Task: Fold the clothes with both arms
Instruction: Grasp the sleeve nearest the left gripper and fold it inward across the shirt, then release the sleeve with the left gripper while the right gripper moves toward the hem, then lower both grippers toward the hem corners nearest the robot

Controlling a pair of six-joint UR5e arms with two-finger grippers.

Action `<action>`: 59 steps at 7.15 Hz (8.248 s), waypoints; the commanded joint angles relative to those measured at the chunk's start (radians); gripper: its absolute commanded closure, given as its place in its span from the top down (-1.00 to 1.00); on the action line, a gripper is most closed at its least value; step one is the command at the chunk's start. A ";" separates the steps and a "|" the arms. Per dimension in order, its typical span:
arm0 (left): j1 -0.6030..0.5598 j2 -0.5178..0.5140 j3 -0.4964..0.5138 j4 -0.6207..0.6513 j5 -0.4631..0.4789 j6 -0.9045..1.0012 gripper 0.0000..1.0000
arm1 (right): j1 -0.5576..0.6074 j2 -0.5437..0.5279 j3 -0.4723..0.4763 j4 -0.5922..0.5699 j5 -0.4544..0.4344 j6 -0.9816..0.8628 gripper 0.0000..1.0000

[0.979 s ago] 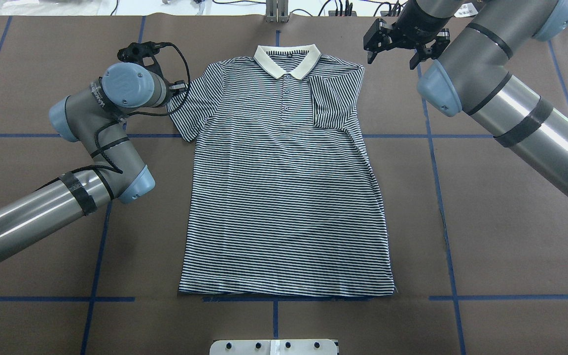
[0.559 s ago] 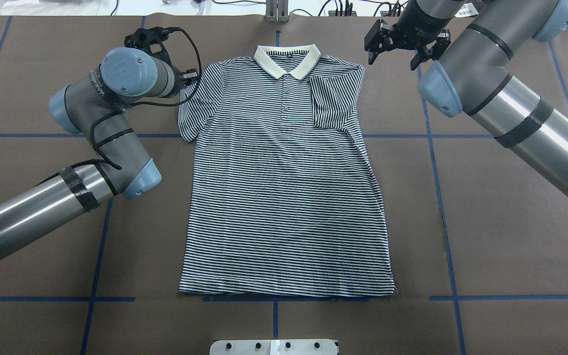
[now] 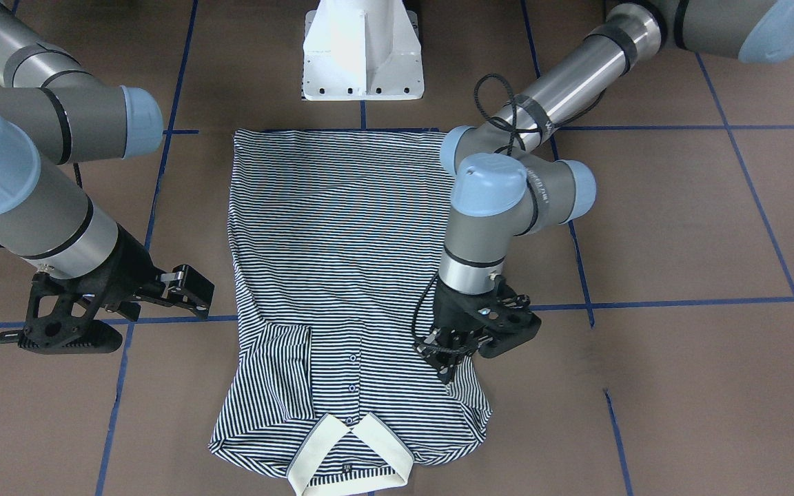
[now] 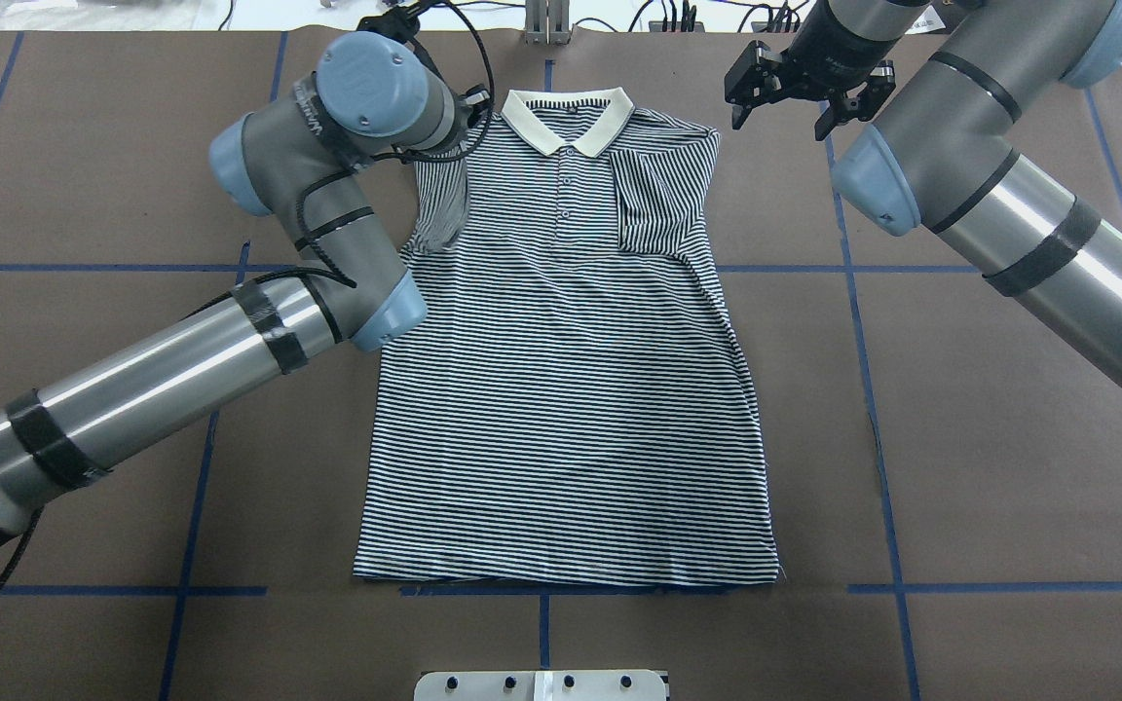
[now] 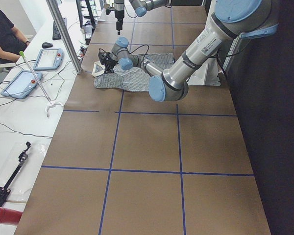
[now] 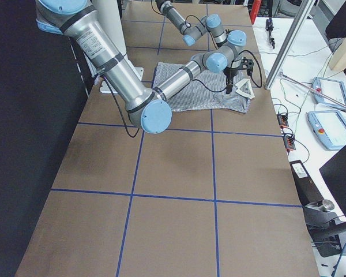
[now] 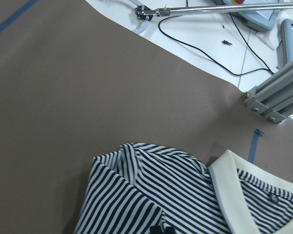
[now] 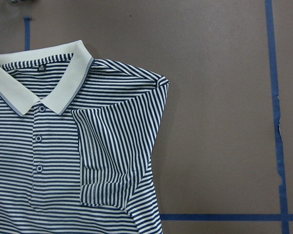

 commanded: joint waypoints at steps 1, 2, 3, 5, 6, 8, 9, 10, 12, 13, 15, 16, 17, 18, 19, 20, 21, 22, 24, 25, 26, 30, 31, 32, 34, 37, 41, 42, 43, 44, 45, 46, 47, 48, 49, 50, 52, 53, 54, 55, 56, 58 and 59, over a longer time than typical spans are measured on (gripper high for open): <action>0.017 -0.052 0.090 -0.056 0.006 -0.031 -0.38 | 0.001 -0.003 0.005 0.000 -0.002 -0.001 1.00; 0.020 -0.054 0.082 -0.083 0.006 0.019 0.99 | 0.001 -0.003 0.005 0.000 -0.002 -0.003 1.00; 0.020 -0.046 0.082 -0.124 0.006 0.021 1.00 | 0.001 -0.009 0.005 0.000 -0.003 -0.004 1.00; 0.009 -0.045 0.048 -0.122 -0.011 0.062 1.00 | 0.001 -0.016 0.008 0.000 -0.002 -0.007 1.00; 0.005 0.005 -0.020 -0.096 -0.128 0.133 1.00 | -0.011 -0.052 0.070 0.002 0.000 0.008 1.00; -0.003 0.233 -0.334 0.037 -0.210 0.327 1.00 | -0.051 -0.248 0.295 0.003 0.004 0.020 1.00; -0.006 0.291 -0.489 0.205 -0.239 0.453 1.00 | -0.097 -0.320 0.375 0.005 -0.017 0.093 1.00; -0.009 0.353 -0.628 0.279 -0.241 0.512 1.00 | -0.206 -0.382 0.461 0.007 -0.114 0.211 1.00; -0.008 0.502 -0.836 0.285 -0.247 0.520 1.00 | -0.464 -0.454 0.577 0.029 -0.275 0.445 1.00; -0.009 0.532 -0.889 0.285 -0.285 0.518 1.00 | -0.584 -0.482 0.582 0.113 -0.384 0.550 1.00; -0.008 0.534 -0.930 0.292 -0.298 0.503 1.00 | -0.730 -0.582 0.580 0.244 -0.546 0.641 1.00; -0.008 0.532 -0.931 0.293 -0.298 0.503 1.00 | -0.753 -0.582 0.574 0.244 -0.561 0.696 1.00; -0.006 0.530 -0.929 0.293 -0.298 0.502 1.00 | -0.755 -0.582 0.559 0.243 -0.560 0.697 1.00; -0.006 0.530 -0.929 0.293 -0.298 0.501 1.00 | -0.757 -0.580 0.512 0.243 -0.560 0.697 1.00; -0.006 0.529 -0.931 0.293 -0.298 0.501 1.00 | -0.761 -0.583 0.502 0.241 -0.555 0.697 1.00; -0.005 0.523 -0.931 0.293 -0.299 0.500 1.00 | -0.763 -0.583 0.502 0.229 -0.551 0.697 1.00; -0.005 0.521 -0.931 0.293 -0.301 0.500 1.00 | -0.763 -0.577 0.517 0.191 -0.549 0.697 1.00; -0.005 0.523 -0.935 0.293 -0.301 0.500 1.00 | -0.767 -0.580 0.517 0.182 -0.549 0.697 1.00; -0.006 0.521 -0.941 0.293 -0.301 0.501 1.00 | -0.780 -0.580 0.514 0.162 -0.548 0.698 0.99; -0.005 0.521 -0.943 0.293 -0.301 0.501 1.00 | -0.780 -0.579 0.520 0.161 -0.545 0.698 0.82; -0.006 0.521 -0.943 0.293 -0.301 0.501 1.00 | -0.778 -0.579 0.523 0.161 -0.545 0.707 0.05; -0.003 0.521 -0.940 0.291 -0.299 0.503 1.00 | -0.778 -0.580 0.531 0.161 -0.551 0.718 -1.00; -0.003 0.520 -0.941 0.291 -0.299 0.502 1.00 | -0.778 -0.579 0.548 0.161 -0.552 0.718 -1.00; -0.003 0.520 -0.940 0.291 -0.298 0.501 1.00 | -0.777 -0.579 0.584 0.161 -0.546 0.718 -1.00; 0.011 0.529 -0.934 0.294 -0.304 0.489 1.00 | -0.775 -0.570 0.618 0.163 -0.545 0.747 -1.00; 0.075 0.526 -0.935 0.291 -0.313 0.340 1.00 | -0.775 -0.582 0.608 0.166 -0.543 0.747 0.99; 0.074 0.521 -0.940 0.293 -0.311 0.342 1.00 | -0.780 -0.583 0.541 0.160 -0.543 0.747 1.00; 0.072 0.520 -0.941 0.293 -0.311 0.342 1.00 | -0.780 -0.582 0.524 0.160 -0.543 0.747 1.00; 0.071 0.517 -0.943 0.293 -0.313 0.340 1.00 | -0.778 -0.582 0.517 0.160 -0.545 0.747 1.00; 0.069 0.515 -0.944 0.293 -0.311 0.342 1.00 | -0.778 -0.580 0.508 0.160 -0.545 0.747 1.00; 0.066 0.515 -0.944 0.291 -0.311 0.342 1.00 | -0.778 -0.585 0.513 0.160 -0.531 0.749 1.00; 0.064 0.515 -0.944 0.291 -0.311 0.342 1.00 | -0.778 -0.583 0.514 0.160 -0.520 0.750 0.86; 0.063 0.514 -0.944 0.291 -0.311 0.342 1.00 | -0.778 -0.582 0.517 0.160 -0.514 0.755 -0.04; 0.058 0.506 -0.946 0.291 -0.313 0.343 1.00 | -0.778 -0.579 0.520 0.158 -0.512 0.767 -0.49; 0.055 0.501 -0.944 0.291 -0.313 0.343 1.00 | -0.778 -0.577 0.523 0.154 -0.512 0.798 -0.88; 0.055 0.500 -0.944 0.291 -0.313 0.343 1.00 | -0.778 -0.577 0.528 0.152 -0.512 0.798 -1.00; 0.055 0.500 -0.943 0.291 -0.313 0.347 1.00 | -0.778 -0.576 0.534 0.154 -0.506 0.798 -1.00; 0.055 0.500 -0.940 0.291 -0.313 0.347 1.00 | -0.774 -0.579 0.558 0.152 -0.477 0.798 -1.00; 0.058 0.509 -0.938 0.294 -0.316 0.334 1.00 | -0.763 -0.576 0.568 0.146 -0.470 0.798 -1.00; 0.075 0.523 -0.952 0.294 -0.316 0.222 1.00 | -0.754 -0.576 0.579 0.148 -0.469 0.798 -1.00; 0.157 0.547 -0.969 0.297 -0.292 0.069 1.00 | -0.744 -0.577 0.598 0.149 -0.466 0.795 -1.00; 0.367 0.595 -1.038 0.503 -0.063 -0.114 1.00 | -0.734 -0.577 0.635 0.158 -0.460 0.786 -1.00; 0.452 0.599 -1.032 0.560 0.005 -0.162 1.00 | -0.720 -0.576 0.637 0.160 -0.444 0.786 -1.00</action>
